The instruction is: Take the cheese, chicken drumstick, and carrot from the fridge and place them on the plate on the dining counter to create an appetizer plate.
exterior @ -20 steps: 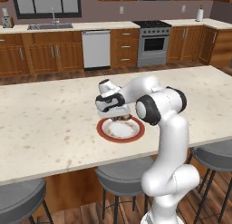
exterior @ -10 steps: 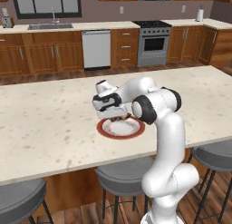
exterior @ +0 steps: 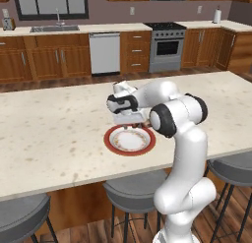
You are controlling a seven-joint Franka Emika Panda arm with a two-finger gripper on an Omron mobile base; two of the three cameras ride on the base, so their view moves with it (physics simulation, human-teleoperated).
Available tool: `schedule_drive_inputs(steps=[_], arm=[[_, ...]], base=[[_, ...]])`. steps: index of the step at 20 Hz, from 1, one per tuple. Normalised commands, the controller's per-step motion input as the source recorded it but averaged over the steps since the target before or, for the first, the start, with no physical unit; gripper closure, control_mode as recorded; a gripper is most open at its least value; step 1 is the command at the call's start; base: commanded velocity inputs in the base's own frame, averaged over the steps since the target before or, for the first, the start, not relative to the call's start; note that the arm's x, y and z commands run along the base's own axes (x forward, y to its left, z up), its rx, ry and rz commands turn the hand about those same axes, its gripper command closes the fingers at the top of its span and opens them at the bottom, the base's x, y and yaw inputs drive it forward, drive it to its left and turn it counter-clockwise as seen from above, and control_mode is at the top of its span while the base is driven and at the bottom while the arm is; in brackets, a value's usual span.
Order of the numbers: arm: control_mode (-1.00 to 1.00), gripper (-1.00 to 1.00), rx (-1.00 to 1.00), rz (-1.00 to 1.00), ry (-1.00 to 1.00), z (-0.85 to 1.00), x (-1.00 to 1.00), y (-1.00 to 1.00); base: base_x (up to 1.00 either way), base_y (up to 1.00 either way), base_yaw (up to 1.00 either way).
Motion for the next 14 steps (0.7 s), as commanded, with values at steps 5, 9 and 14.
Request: schedule_drive_inputs(steps=[5, 9, 14], arm=[[-1.0, -1.0, 0.0, -0.01, -0.01, -0.03, 0.1, 0.21], [-1.0, -1.0, 0.0, 0.0, -0.04, -0.27, 0.32, 0.45], [-1.0, -1.0, 0.0, 0.0, 0.04, -0.84, 0.22, 0.3]], base=[[0.0, 0.0, 0.0], [0.0, 0.0, 0.0], [0.0, 0.0, 0.0]])
